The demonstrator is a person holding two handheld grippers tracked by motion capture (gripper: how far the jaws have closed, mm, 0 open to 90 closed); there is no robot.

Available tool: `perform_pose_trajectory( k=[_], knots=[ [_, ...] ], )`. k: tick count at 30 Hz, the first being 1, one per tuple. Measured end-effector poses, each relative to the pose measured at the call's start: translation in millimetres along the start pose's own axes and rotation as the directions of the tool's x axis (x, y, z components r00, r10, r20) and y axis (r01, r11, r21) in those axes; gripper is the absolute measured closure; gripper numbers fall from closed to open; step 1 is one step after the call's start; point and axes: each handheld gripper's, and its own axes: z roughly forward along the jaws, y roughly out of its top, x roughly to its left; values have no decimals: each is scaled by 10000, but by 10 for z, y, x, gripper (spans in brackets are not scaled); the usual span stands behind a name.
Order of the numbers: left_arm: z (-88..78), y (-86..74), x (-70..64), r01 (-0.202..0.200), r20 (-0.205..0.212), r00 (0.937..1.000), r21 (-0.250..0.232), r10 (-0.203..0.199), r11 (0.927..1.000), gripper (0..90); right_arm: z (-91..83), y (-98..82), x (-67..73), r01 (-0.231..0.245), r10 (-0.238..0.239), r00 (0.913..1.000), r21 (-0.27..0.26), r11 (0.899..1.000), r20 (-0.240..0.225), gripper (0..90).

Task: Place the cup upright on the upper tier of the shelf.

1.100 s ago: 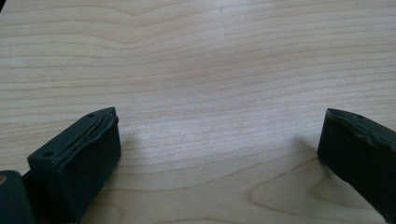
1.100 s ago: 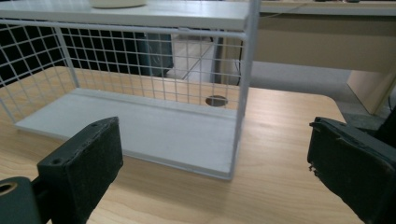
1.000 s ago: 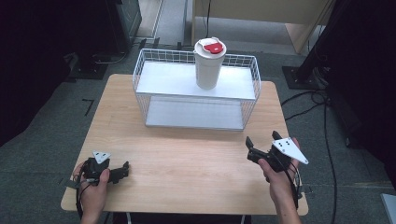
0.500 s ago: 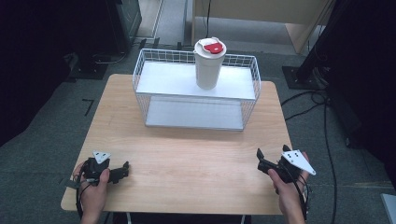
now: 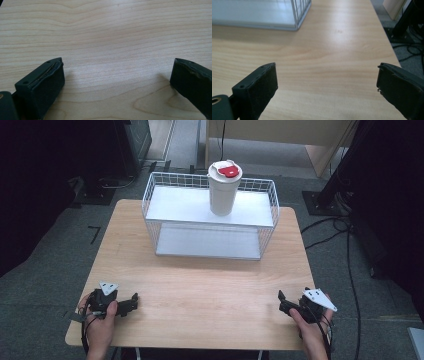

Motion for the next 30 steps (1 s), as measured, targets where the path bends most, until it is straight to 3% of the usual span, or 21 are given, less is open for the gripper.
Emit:
perform_pose_trajectory(
  k=[7, 12, 16, 18, 21, 30],
  knots=[
    [1, 0, -1, 19, 0, 10000, -14, -19, 10000, 0, 115, -125, 38, 413, -457, 9984, 1192, 9920, 347, 34],
    [1, 0, -1, 22, 2, 10000, -16, -22, 10000, 0, 149, -145, 64, 477, -538, 9979, 1502, 9875, 368, 35],
    [1, 0, -1, 19, 0, 10000, -17, -19, 10000, 0, 192, -147, 116, 669, -723, 9972, 2160, 9741, 170, 32],
    [1, 0, -1, 20, -1, 10000, -17, -20, 10000, 0, 192, -147, 124, 719, -757, 9971, 2157, 9738, 96, 32],
    [1, 0, 0, -1, -3, 10000, -6, 1, 10000, 0, 194, -153, 112, 538, -461, 9982, 2342, 9707, -381, 32],
    [2, 0, -1, 13, -8, 10000, -15, -13, 10000, 0, 193, -154, 114, 616, -513, 9975, 2349, 9701, -494, 33]
  ],
)
